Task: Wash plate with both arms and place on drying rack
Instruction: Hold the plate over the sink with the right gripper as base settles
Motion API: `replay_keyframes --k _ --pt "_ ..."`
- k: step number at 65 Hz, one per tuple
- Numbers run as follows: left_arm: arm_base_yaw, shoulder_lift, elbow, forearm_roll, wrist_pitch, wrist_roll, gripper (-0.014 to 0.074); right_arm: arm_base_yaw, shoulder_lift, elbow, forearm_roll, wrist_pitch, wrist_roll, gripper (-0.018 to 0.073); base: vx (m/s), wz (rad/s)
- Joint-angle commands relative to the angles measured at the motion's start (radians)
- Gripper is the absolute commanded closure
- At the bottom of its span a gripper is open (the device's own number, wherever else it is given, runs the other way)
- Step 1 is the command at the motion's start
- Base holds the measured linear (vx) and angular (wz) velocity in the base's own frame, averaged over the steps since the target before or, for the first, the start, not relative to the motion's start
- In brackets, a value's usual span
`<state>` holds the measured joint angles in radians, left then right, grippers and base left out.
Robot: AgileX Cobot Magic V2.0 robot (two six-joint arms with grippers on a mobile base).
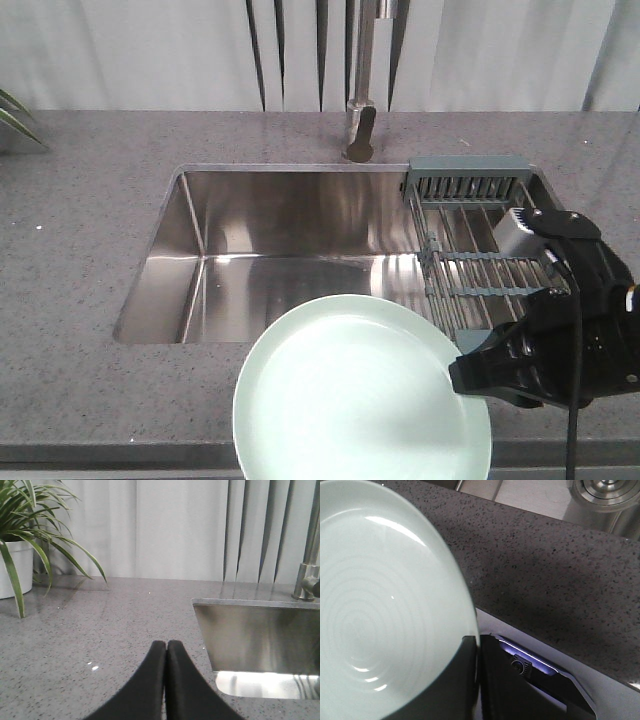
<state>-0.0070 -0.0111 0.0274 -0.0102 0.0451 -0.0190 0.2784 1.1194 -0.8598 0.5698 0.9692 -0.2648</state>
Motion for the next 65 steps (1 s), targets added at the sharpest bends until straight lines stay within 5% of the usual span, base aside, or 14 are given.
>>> replay_keyframes --k 1,65 --pt "0.001 -0.015 -0.033 -0.007 -0.077 -0.008 0.0603 -0.001 -0.022 -0.028 0.037 -0.029 -0.010 0.0566 0.05 -0.18" --pt "0.001 -0.015 -0.033 -0.007 -0.077 -0.008 0.0603 -0.001 -0.022 -0.028 0.037 -0.029 -0.010 0.0566 0.03 -0.07"
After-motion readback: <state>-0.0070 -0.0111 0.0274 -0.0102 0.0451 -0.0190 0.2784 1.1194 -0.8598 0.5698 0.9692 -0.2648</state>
